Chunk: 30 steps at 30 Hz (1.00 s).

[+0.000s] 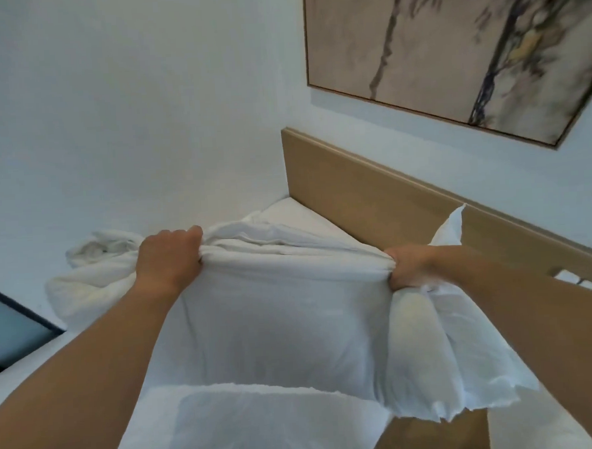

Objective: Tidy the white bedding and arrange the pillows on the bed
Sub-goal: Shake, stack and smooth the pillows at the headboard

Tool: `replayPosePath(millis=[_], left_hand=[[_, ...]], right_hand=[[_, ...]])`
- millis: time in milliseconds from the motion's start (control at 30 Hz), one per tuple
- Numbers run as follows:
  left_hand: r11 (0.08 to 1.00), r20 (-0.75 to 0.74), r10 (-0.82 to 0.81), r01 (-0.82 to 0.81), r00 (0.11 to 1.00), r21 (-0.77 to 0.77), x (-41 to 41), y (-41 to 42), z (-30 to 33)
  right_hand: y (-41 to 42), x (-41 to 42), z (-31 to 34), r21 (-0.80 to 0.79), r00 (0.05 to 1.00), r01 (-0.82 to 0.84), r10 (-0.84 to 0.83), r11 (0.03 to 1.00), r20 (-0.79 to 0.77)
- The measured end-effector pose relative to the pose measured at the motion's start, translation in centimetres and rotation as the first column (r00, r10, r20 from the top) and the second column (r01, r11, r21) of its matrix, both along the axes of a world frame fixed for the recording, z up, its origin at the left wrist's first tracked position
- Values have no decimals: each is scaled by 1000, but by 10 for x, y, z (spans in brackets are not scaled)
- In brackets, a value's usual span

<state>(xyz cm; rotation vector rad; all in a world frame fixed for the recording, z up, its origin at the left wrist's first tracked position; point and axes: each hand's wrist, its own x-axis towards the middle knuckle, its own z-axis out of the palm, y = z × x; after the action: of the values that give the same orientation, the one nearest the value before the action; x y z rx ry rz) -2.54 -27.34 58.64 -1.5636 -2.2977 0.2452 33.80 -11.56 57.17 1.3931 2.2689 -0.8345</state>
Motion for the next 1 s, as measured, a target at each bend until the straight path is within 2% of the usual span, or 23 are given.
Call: replayPosePath(millis=[100, 233, 400, 500, 567, 667, 733, 800, 833, 900, 967, 1000], left_hand=[[997, -35, -65, 63, 997, -54, 29, 59, 2], [981, -48, -107, 97, 993, -165, 60, 136, -11], [941, -76, -132, 101, 988, -324, 83, 227, -39], [882, -126, -151, 75, 981, -466, 85, 298, -71], [833, -140, -163, 60, 977, -551, 85, 356, -101], [808, -154, -199, 73, 968, -585, 88, 464, -172], [847, -164, -212, 98, 963, -523, 93, 531, -231], [923, -127, -175, 118, 976, -366, 112, 591, -305], [953, -63, -147, 125, 987, -277, 125, 607, -342], [981, 167, -64, 93, 984, -171, 163, 623, -442], [964, 381, 45, 61, 924, -261, 210, 600, -532], [940, 429, 95, 60, 898, -335, 230, 579, -567]], right_hand=[[39, 38, -18, -80, 998, 56, -56, 995, 1], [90, 72, -53, -264, 992, 122, -129, 957, -7], [149, 84, -105, -486, 969, 220, -246, 846, 12], [187, 84, -143, -558, 954, 261, -298, 788, 25], [220, 84, -177, -626, 926, 315, -376, 713, 37], [289, 85, -248, -668, 887, 384, -456, 637, 75], [342, 88, -303, -630, 881, 402, -469, 665, 66], [398, 97, -371, -509, 889, 430, -449, 746, 92], [418, 101, -395, -434, 904, 421, -409, 796, 126], [464, 118, -485, -303, 919, 393, -367, 868, 140], [485, 130, -550, -209, 938, 331, -298, 920, 177], [488, 133, -573, -143, 936, 317, -286, 937, 205]])
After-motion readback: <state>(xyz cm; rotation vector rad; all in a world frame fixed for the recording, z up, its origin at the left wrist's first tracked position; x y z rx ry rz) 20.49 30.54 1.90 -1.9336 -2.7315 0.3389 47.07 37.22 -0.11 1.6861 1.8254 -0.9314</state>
